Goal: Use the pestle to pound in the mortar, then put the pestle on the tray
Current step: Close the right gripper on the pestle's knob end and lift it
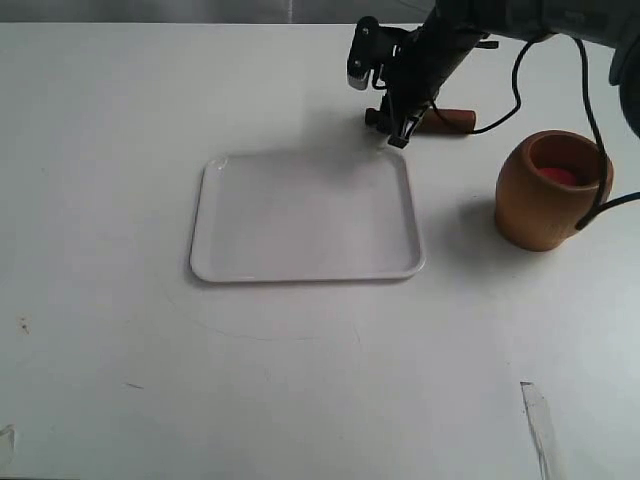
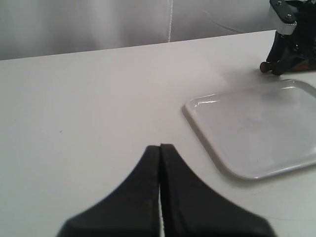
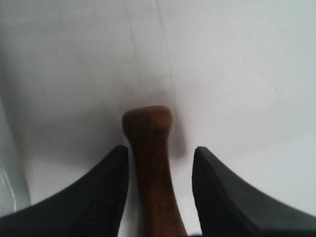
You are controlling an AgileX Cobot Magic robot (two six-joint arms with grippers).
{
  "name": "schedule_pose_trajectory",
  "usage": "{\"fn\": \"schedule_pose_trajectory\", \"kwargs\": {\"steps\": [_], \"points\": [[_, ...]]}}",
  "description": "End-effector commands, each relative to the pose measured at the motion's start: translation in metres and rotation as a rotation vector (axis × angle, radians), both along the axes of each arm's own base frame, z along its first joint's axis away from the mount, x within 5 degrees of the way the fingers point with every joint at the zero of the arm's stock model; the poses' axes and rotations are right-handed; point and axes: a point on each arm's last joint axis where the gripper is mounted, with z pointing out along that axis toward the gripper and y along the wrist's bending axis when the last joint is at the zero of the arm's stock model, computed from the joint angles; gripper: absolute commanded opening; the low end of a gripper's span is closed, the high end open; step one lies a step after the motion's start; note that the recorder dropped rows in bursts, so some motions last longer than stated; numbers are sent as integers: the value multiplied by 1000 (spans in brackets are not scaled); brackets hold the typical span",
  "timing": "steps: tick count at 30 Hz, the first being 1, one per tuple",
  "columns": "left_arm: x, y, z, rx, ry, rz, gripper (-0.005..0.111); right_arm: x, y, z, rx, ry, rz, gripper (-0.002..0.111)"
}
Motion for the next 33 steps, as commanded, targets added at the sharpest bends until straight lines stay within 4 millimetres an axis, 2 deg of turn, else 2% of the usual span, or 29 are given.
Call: {"fn": "schedule_pose_trajectory", "kwargs": {"steps": [1,5,13,17,21,25,29,33], "points": [[0,-1,0,-15,-4,-6,0,3,-8,-16,-10,45,-52,39],[0,-1,0,-15,-4,-6,0,-2,-10,-24,-36,119,-57,39],[0,-1,0,-15,-4,-6,0,-11,-13,-26,-73,224,-63,36],[0,-1,0,-15,-4,-6,0,-12,-14,-26,-76,236,-64,25],[0,-1,0,-15,-4,-6,0,-11,-14,-26,-87,214,-62,0],[0,-1,0,-15,-4,-6,0,-5,-13,-24,-61,158,-114,0],[0,-1,0,-15,-4,-6,0,1,-9,3,24,75,-152,0],[0,-1,0,-15,-4,-6,0,4,-3,60,190,-40,-223,0]]}}
